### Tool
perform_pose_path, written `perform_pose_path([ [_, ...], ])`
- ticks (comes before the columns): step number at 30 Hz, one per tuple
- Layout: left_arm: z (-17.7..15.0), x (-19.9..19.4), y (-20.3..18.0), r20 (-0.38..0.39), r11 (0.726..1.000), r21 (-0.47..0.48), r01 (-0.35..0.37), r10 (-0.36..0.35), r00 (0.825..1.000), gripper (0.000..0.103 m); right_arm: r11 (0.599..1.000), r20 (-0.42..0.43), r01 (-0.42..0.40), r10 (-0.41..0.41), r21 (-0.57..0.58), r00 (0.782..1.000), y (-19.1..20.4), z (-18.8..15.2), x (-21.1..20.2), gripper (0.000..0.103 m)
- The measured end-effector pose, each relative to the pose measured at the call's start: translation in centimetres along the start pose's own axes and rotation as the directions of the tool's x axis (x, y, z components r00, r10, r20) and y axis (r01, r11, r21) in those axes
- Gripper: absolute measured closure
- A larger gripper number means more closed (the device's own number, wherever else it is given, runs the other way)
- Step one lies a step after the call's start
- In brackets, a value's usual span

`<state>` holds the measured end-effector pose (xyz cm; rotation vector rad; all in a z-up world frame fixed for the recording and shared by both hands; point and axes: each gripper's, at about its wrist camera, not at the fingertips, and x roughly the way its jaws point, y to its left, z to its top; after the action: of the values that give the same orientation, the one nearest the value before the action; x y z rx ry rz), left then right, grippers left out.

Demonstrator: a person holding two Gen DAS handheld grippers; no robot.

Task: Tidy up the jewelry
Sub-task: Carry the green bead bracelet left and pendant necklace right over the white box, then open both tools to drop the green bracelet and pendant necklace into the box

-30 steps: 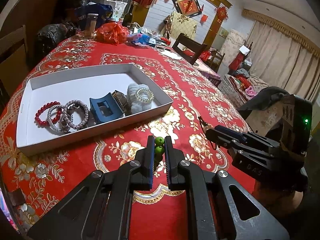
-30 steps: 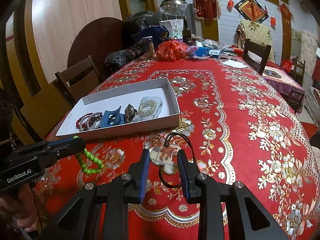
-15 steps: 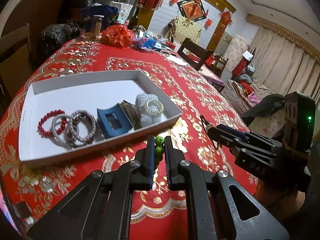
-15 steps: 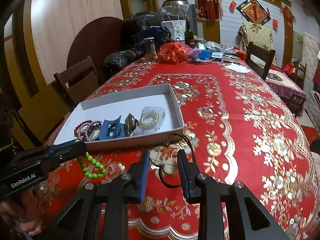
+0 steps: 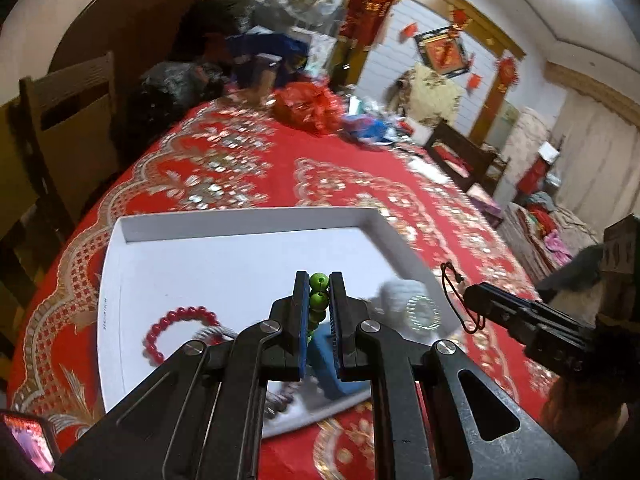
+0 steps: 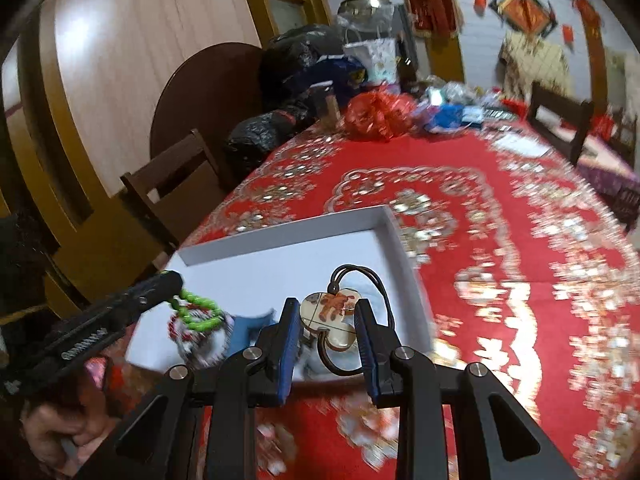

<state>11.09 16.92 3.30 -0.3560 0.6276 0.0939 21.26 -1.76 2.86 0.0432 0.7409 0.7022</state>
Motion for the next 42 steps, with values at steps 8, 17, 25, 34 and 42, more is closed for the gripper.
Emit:
perform_pose_path([
  [8, -2.4, 2.6, 1.4, -0.065, 0.997, 0.000, -0.071, 0.071, 0.995, 0.095, 0.999, -0.050, -0.041, 0.041, 0.001, 0.998, 1.8, -0.1, 4.0, 0.076],
  [17, -2.7, 3.0, 1.1, -0.079, 0.985, 0.016, -0.173, 0.173, 0.982, 0.095, 1.000, -0.127, -0.016, 0.016, -0.005, 0.992, 1.5, -1.6, 6.5, 0.076],
  [25, -2.9, 2.6, 1.0, -0.080, 0.978, 0.019, -0.206, 0.206, 0.975, 0.053, 1.000, -0.116, -0.020, 0.021, 0.005, 0.993, 1.6, -1.4, 5.9, 0.054],
  [34, -2.8, 1.4, 0.9, -0.129, 0.959, 0.050, -0.279, 0.283, 0.950, 0.003, 1.000, -0.094, 0.023, -0.024, -0.016, 0.995, 1.3, -1.6, 1.0, 0.054],
  [42, -4.3, -4.8, -1.5, 0.003, 0.944, 0.094, -0.318, 0.319, 0.948, 0.003, 0.997, -0.202, 0.078, -0.076, 0.001, 0.976, 1.0, -5.3, -5.0, 0.036],
])
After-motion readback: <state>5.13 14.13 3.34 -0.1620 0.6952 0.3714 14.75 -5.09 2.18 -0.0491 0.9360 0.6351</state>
